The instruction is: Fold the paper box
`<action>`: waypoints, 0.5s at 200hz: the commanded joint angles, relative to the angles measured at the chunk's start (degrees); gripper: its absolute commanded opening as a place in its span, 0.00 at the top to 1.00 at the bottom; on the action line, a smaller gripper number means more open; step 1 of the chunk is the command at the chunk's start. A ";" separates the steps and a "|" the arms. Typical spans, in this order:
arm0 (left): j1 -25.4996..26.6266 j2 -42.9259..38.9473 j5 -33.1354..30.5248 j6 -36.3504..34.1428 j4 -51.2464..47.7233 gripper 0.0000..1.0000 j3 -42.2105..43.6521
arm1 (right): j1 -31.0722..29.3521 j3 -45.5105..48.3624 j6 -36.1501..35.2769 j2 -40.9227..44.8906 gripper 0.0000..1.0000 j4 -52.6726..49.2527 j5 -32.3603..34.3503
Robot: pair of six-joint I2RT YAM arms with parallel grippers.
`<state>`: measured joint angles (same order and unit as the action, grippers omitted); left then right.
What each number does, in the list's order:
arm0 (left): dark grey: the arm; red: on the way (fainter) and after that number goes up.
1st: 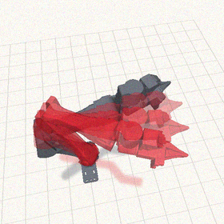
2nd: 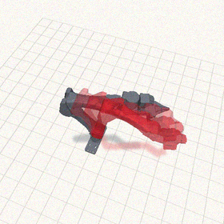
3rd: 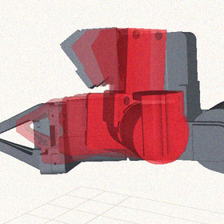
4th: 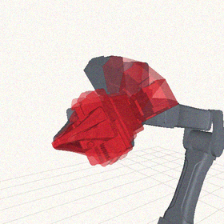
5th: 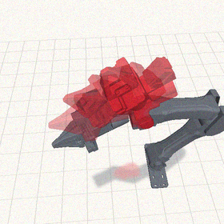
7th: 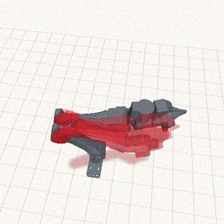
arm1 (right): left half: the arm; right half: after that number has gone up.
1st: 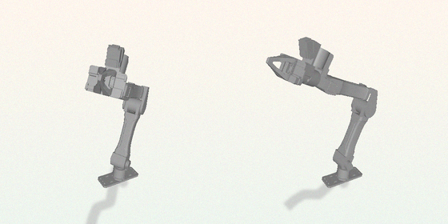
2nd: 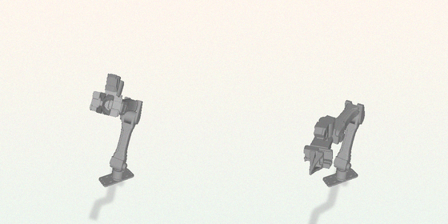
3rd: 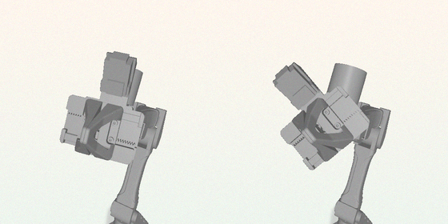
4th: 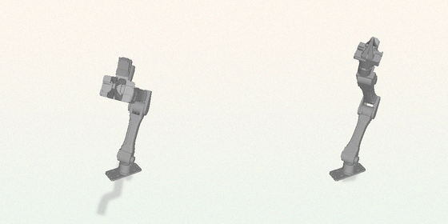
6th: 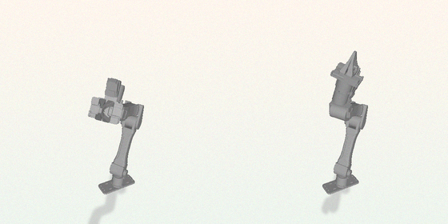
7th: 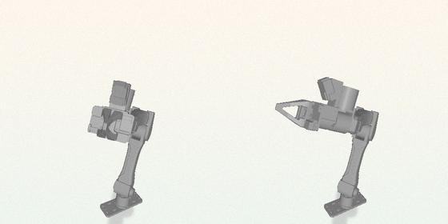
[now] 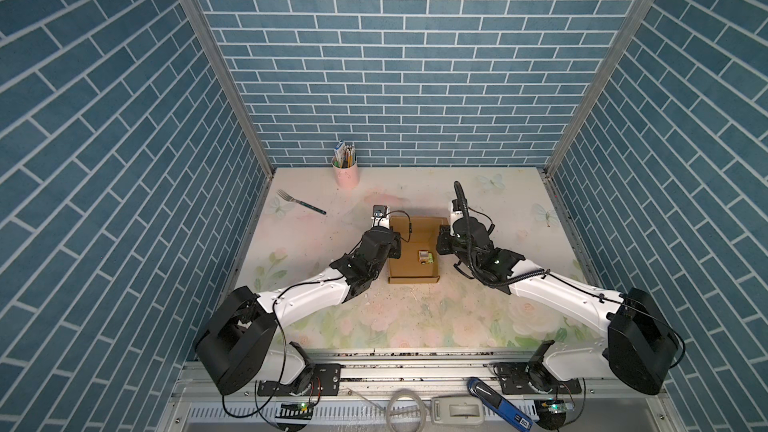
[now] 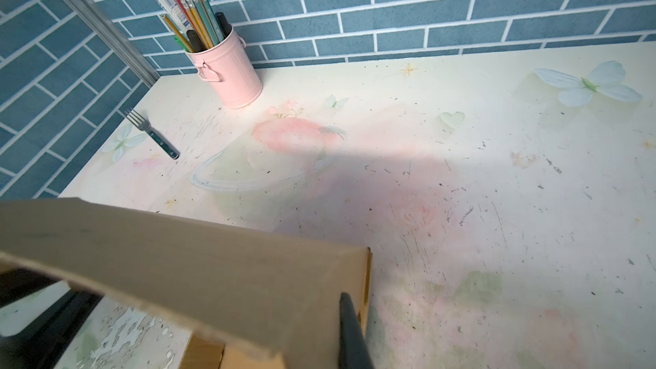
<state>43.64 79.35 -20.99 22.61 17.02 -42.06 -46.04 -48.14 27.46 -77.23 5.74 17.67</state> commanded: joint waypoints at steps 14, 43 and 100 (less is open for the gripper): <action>1.71 -1.44 -6.06 3.58 3.73 1.00 3.95 | -0.77 3.27 -1.61 2.99 1.00 3.23 0.61; 3.45 -0.75 -8.01 4.33 6.42 1.00 6.23 | -1.50 6.99 -2.71 4.82 1.00 5.80 1.01; 8.80 0.42 -13.97 5.12 11.13 1.00 10.06 | -3.04 13.58 -5.96 7.77 1.00 10.80 0.41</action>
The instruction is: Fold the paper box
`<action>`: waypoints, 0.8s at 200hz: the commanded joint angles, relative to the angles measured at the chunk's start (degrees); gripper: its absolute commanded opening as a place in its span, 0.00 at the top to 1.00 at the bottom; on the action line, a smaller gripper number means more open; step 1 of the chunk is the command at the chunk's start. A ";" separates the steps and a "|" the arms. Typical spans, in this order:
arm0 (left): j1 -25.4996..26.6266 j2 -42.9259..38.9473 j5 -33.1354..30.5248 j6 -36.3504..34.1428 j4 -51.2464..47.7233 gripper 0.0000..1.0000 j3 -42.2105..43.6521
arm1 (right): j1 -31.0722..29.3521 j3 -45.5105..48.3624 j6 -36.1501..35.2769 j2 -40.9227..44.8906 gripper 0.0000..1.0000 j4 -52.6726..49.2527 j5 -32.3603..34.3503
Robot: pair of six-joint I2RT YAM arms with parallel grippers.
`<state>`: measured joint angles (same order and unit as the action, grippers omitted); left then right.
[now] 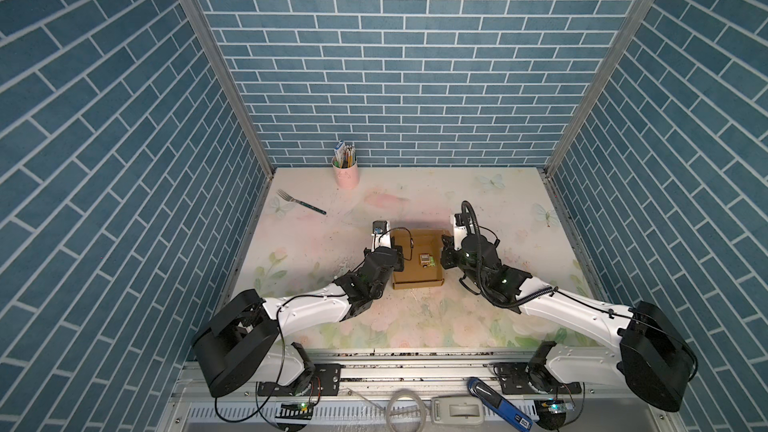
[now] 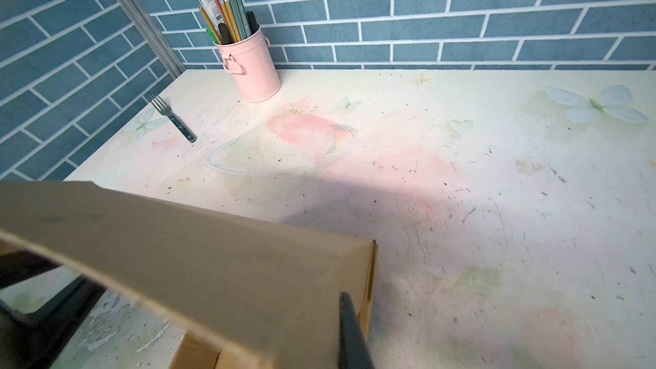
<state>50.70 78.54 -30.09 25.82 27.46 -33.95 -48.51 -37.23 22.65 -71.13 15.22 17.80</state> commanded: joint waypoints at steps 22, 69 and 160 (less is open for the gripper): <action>3.57 1.87 -7.00 2.63 2.18 1.00 3.42 | -0.83 5.12 -2.15 2.72 1.00 2.49 -0.07; 7.74 4.78 -11.26 4.29 5.65 1.00 5.08 | -1.15 10.41 -4.10 4.53 1.00 6.16 -0.66; 12.46 2.89 -12.79 9.09 1.83 0.92 7.03 | -1.61 14.51 -4.34 9.22 1.00 5.82 -0.06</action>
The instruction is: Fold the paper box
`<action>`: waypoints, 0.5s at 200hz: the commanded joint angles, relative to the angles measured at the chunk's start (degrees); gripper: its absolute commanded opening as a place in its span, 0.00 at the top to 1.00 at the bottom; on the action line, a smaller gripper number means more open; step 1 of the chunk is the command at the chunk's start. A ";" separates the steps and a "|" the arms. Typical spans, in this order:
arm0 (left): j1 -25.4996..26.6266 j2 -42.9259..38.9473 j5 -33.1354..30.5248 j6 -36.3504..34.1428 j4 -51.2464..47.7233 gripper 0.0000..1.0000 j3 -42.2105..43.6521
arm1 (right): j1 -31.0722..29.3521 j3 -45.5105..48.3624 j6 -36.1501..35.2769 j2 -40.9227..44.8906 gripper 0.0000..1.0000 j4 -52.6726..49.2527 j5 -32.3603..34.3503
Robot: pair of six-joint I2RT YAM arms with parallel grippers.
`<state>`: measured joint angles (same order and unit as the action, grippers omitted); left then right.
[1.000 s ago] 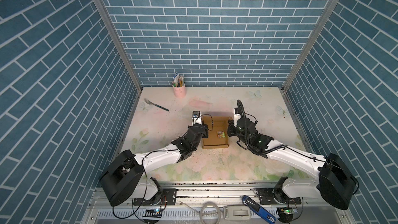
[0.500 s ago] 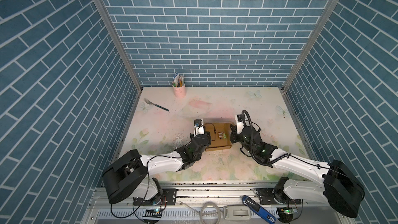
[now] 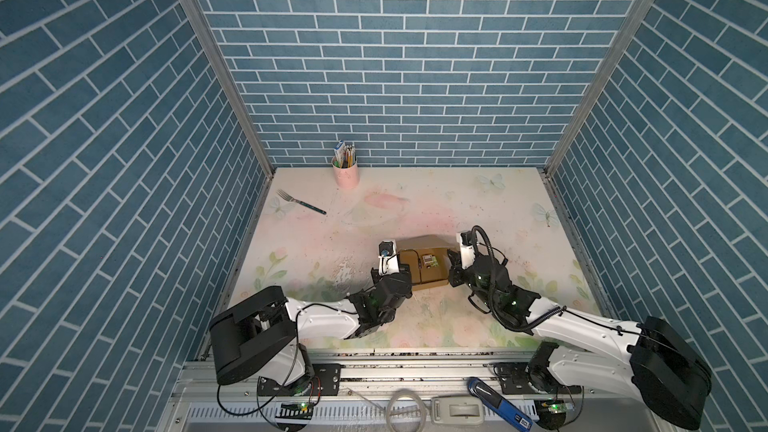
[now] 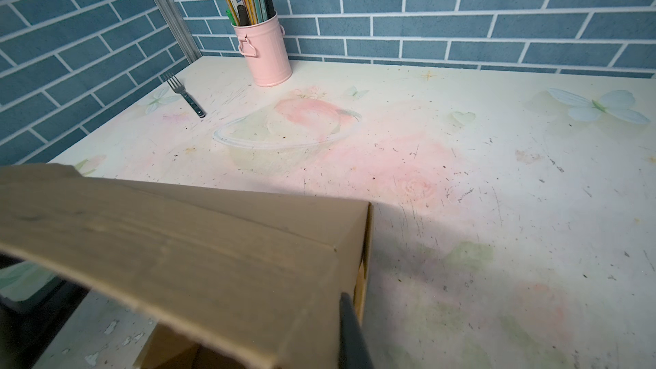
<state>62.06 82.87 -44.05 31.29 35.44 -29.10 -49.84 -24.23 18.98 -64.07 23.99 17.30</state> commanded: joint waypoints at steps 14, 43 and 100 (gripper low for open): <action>1.68 -2.84 1.81 4.88 -7.22 0.86 3.12 | -0.26 1.90 -0.79 3.33 1.00 -3.76 0.59; 2.27 -7.34 4.60 8.32 -11.92 0.71 5.31 | -0.33 2.85 -0.57 4.43 1.00 -4.35 0.76; 2.80 -21.43 10.25 16.11 -29.51 0.51 8.70 | -0.26 3.57 -0.87 4.98 1.00 -5.18 0.53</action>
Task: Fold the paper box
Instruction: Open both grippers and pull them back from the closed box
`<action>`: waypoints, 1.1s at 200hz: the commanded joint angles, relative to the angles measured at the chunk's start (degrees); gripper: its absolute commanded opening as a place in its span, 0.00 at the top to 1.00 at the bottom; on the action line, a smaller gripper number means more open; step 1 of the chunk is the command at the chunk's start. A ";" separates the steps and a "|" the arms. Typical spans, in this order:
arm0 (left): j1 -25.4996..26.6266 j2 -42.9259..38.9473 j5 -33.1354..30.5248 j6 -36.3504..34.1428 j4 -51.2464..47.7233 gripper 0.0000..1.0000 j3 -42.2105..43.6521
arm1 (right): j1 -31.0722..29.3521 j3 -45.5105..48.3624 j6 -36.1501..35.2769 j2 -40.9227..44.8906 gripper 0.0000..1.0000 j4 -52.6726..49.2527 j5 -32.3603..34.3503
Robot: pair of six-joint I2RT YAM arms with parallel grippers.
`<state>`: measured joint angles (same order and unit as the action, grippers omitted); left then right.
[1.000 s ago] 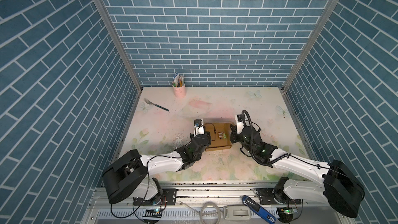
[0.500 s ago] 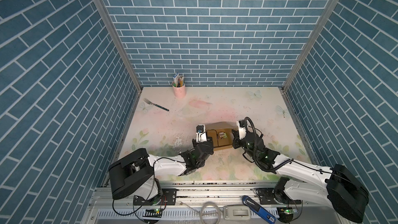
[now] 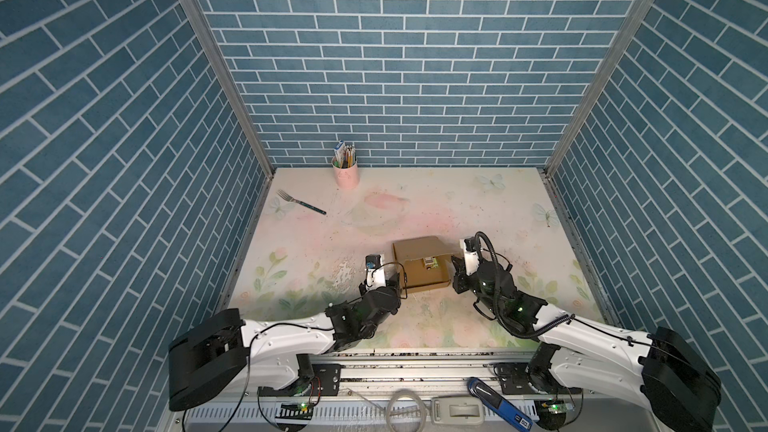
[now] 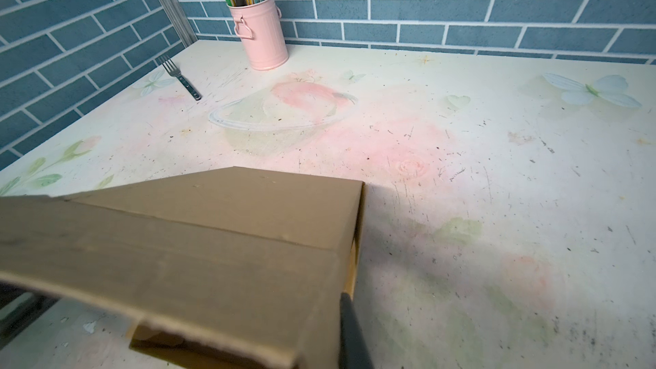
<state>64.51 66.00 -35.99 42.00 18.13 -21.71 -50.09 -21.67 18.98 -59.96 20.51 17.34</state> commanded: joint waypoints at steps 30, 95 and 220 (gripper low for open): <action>0.35 -11.74 2.85 10.16 -20.77 0.49 2.94 | -0.09 1.68 -1.38 0.81 1.00 -1.53 0.45; -2.35 -14.73 4.07 10.65 -35.70 0.42 -5.22 | -0.54 5.91 -3.38 -2.52 1.00 7.05 3.38; -12.83 -8.60 12.94 10.28 -40.72 0.32 -11.92 | -1.77 -3.64 -0.66 -22.65 1.00 8.62 1.61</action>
<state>53.47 56.97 -24.77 52.58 -19.40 -31.90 -51.11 -24.43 17.72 -81.32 29.65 18.85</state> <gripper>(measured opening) 0.668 0.050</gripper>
